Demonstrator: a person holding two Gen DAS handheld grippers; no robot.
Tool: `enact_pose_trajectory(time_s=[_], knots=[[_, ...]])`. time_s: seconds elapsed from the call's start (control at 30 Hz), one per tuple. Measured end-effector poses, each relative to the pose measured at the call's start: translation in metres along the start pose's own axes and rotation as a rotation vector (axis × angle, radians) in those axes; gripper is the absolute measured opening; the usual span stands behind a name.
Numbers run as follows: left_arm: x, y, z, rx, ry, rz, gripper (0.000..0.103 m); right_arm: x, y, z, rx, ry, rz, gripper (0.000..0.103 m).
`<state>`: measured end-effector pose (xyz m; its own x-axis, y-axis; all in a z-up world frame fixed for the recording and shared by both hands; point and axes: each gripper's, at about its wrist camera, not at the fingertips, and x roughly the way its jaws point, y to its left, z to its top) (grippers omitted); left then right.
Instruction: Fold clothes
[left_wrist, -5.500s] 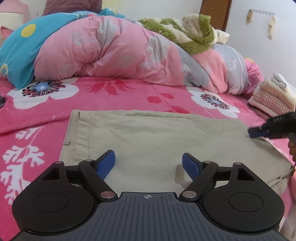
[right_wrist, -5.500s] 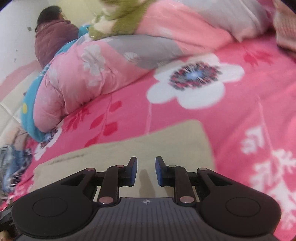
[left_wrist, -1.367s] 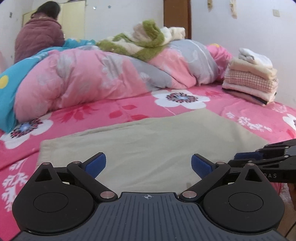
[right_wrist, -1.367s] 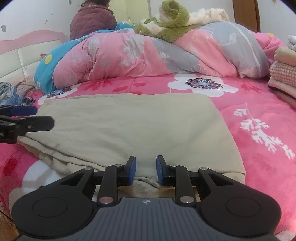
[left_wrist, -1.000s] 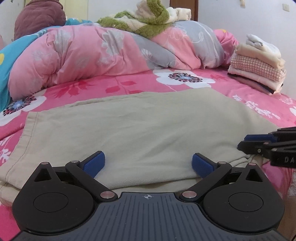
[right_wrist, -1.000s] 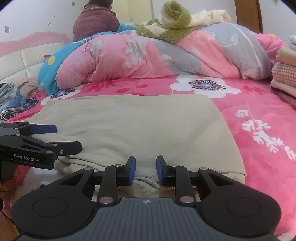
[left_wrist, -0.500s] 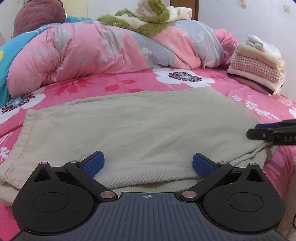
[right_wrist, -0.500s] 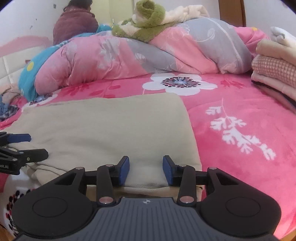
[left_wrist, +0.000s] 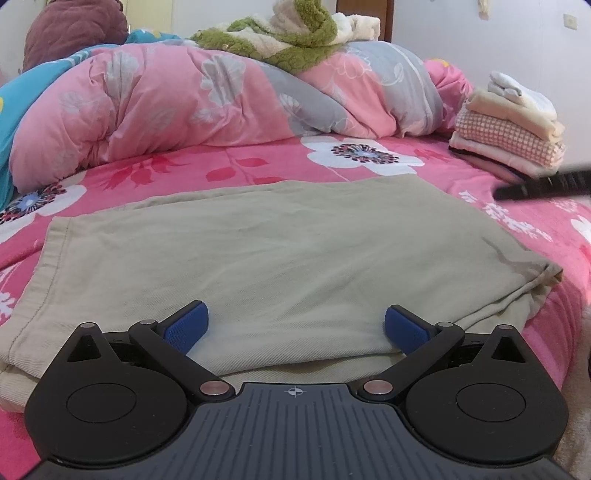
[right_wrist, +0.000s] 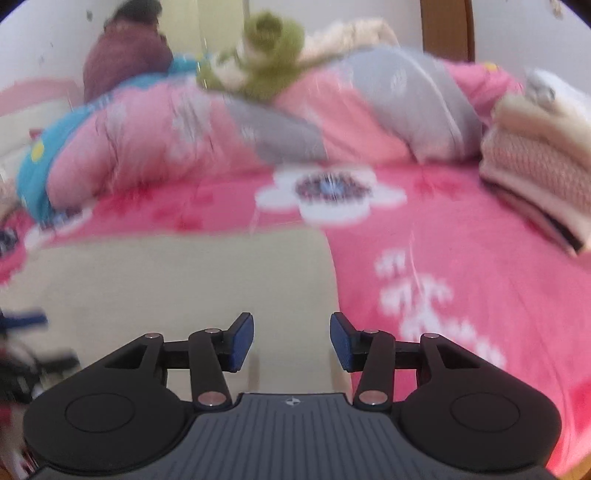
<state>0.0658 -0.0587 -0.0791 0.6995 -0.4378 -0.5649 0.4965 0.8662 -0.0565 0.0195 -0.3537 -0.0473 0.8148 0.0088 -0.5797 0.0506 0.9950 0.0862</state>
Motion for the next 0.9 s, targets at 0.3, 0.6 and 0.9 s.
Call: enact_pose_trajectory(time_s=[0.3,0.6,0.9], knots=[[-0.002,0.004,-0.002,-0.004,-0.018,-0.03,0.103,0.063,-0.005,0.0,-0.025,0.15,0.046,0.045],[-0.004,0.007,-0.006,-0.008,-0.043,-0.053,0.103,0.095,0.011,0.07,-0.078,0.084,0.048,0.042],[-0.005,0.01,-0.007,-0.015,-0.053,-0.066,0.103,0.131,-0.006,0.07,0.022,0.16,-0.005,0.042]])
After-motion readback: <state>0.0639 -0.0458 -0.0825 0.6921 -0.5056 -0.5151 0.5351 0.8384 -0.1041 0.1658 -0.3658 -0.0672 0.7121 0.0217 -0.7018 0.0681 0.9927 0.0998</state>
